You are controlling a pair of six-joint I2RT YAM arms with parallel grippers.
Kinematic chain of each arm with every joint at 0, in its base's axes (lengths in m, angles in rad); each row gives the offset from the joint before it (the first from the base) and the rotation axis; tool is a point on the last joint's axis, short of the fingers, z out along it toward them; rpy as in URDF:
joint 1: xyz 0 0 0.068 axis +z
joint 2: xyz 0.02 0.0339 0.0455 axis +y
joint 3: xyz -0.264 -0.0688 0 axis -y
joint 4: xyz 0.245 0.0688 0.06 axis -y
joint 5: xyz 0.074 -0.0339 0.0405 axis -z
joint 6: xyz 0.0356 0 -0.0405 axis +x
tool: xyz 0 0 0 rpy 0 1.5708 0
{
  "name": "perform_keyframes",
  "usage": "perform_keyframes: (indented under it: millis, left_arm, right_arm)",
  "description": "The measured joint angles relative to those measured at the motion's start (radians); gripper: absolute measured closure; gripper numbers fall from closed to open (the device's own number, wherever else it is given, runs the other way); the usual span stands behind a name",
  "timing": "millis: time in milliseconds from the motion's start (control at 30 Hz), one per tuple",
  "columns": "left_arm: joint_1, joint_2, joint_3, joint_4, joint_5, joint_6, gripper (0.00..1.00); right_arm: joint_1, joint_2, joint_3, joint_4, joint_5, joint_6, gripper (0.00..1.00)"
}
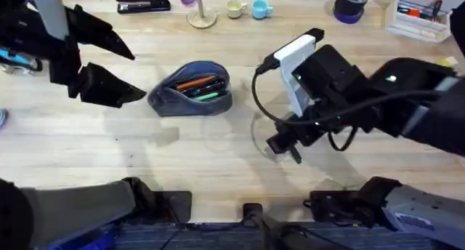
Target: Unzip the bag, pick up the pens from the table one at a time and place them inside, then zip the bag closed.
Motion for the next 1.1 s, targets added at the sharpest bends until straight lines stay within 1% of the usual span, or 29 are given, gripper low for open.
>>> perform_keyframes:
  millis: [33,100,267,767,1100]
  left_arm:
    - [0.000,0.000,0.000,0.000,0.000,0.000,0.007]
    - [0.000,0.000,0.000,0.000,0.000,0.000,0.007]
    - [0.000,0.000,0.000,0.000,0.000,0.000,0.007]
    - [0.000,0.000,0.000,0.000,0.000,0.000,0.007]
    - [0.000,0.000,0.000,0.000,0.000,0.000,0.006]
  right_arm:
    - [-0.007,0.035,-0.001,0.056,-0.014,0.000,0.005]
    - [-0.007,0.063,-0.001,0.090,-0.022,0.000,0.005]
    - [-0.008,0.116,-0.001,0.118,-0.027,0.000,0.005]
    - [-0.008,0.119,-0.001,0.118,-0.029,0.027,0.005]
    - [-0.008,0.119,-0.001,0.116,-0.032,0.079,0.004]
